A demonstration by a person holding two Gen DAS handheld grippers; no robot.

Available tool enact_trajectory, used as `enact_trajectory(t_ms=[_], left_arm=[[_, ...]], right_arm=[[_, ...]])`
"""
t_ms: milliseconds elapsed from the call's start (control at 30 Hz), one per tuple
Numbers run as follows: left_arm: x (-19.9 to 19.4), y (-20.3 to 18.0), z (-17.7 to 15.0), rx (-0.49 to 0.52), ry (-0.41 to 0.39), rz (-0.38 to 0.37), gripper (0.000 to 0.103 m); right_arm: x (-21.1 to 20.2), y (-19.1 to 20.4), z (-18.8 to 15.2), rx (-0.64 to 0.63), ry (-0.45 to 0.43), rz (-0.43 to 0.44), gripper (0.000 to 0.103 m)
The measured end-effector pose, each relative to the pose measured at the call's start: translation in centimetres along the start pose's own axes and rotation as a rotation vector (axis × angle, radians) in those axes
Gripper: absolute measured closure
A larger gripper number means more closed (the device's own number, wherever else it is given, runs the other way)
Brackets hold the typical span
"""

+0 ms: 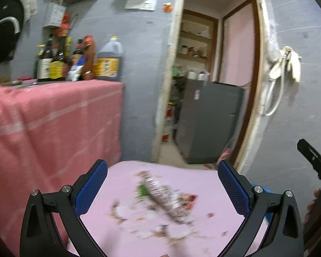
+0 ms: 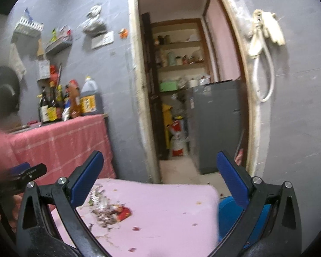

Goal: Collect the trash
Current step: 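Move both open tools back over the table, then grasp the green wrapper with the left tool while the right tool grasps the red chip wrapper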

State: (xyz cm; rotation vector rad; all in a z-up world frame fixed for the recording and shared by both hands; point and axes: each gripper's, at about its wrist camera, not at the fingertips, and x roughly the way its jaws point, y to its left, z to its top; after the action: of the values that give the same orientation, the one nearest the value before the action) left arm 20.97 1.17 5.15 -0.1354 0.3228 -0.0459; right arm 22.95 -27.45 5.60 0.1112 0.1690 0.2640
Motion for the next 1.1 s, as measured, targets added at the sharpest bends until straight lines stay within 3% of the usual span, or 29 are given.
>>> enact_trajectory(t_ms=[267,800,867,967,1100], left_arm=[[0.4,5.2,-3.3,0.002,0.066,0.092,0.002],[6.6,7.6,-7.0,0.011,0.271,0.105,0.002],[7.6,7.6,-7.0,0.011,0.292,0.104,0.002],[9.2,7.5,-7.0,0.008,0.32,0.097,0.003],[11.3,7.0,-6.8,0.014,0.361,0.058,0.011]], right_arm=[[3.7,3.5,-2.3,-0.025,0.083,0.071,0.0],[11.5,5.0,-9.0,-0.077,0.391,0.092,0.001],[12.4,4.8,-9.6,-0.077,0.43,0.102,0.005],[13.5,4.6,-10.2,-0.086,0.478,0.112,0.019],[15.0,4.5,-11.1,-0.088,0.542,0.141,0.028]])
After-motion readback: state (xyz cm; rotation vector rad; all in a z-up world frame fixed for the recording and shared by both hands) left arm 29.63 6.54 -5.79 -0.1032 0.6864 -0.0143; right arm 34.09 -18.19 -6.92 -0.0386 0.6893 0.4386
